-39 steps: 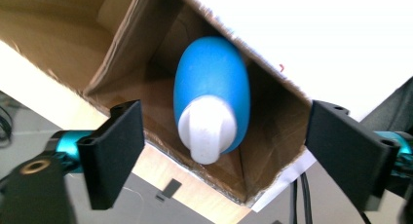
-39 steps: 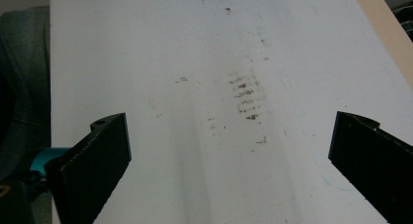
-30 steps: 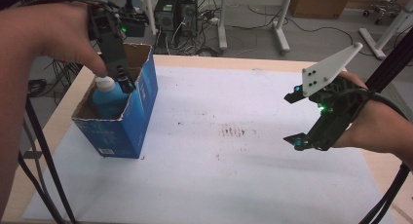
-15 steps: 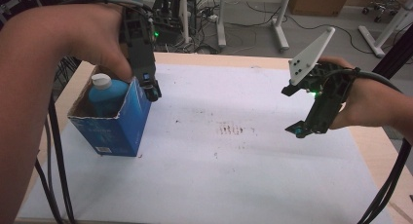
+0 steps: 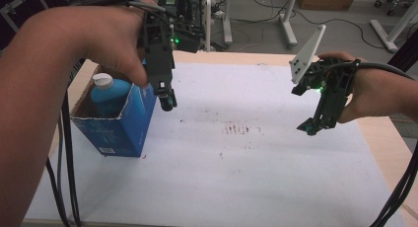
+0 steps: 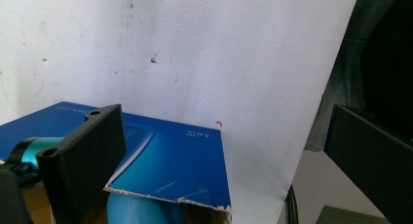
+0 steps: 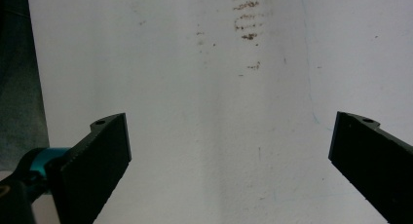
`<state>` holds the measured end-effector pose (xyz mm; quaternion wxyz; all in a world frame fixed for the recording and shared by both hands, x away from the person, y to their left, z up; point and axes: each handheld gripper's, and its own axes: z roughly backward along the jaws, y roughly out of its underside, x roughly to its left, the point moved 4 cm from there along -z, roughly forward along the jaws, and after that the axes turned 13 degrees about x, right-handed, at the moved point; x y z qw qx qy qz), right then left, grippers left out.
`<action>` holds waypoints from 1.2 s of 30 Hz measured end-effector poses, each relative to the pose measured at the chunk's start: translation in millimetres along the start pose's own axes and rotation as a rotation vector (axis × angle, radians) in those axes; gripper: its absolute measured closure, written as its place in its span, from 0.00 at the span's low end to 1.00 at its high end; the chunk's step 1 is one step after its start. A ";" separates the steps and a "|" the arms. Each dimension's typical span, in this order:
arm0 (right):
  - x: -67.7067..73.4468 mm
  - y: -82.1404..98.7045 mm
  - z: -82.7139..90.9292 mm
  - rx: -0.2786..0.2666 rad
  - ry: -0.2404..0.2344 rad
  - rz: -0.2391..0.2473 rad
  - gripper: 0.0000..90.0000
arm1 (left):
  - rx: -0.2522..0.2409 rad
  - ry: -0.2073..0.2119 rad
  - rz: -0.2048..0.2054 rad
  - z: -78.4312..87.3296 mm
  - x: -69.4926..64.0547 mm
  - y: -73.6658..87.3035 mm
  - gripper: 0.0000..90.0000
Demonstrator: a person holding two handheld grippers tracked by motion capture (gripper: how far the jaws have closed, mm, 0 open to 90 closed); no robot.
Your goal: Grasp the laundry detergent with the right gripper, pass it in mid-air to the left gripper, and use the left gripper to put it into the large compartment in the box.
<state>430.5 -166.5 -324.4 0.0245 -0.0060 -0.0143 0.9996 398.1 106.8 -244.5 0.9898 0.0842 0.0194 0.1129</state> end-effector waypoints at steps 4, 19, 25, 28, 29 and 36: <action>0.3 -0.8 -1.6 0.011 0.004 0.001 0.01 | 0.012 0.002 -0.009 -1.9 -0.1 -2.2 0.02; -4.9 0.6 1.9 0.049 0.025 0.001 0.01 | 0.020 0.019 -0.024 -4.6 -0.9 -4.8 0.02; -4.6 0.7 1.2 0.057 0.026 0.000 0.01 | 0.023 0.020 -0.029 -5.0 -0.2 -5.3 0.02; -4.8 1.8 1.6 0.062 0.024 -0.005 0.01 | 0.024 0.017 -0.028 -5.9 0.5 -5.1 0.02; -4.7 2.1 1.5 0.064 0.022 -0.006 0.01 | 0.024 0.018 -0.027 -6.0 0.6 -5.0 0.02; -3.2 2.3 2.7 0.071 0.025 -0.007 0.01 | 0.031 0.024 -0.032 -6.7 -1.3 -6.4 0.02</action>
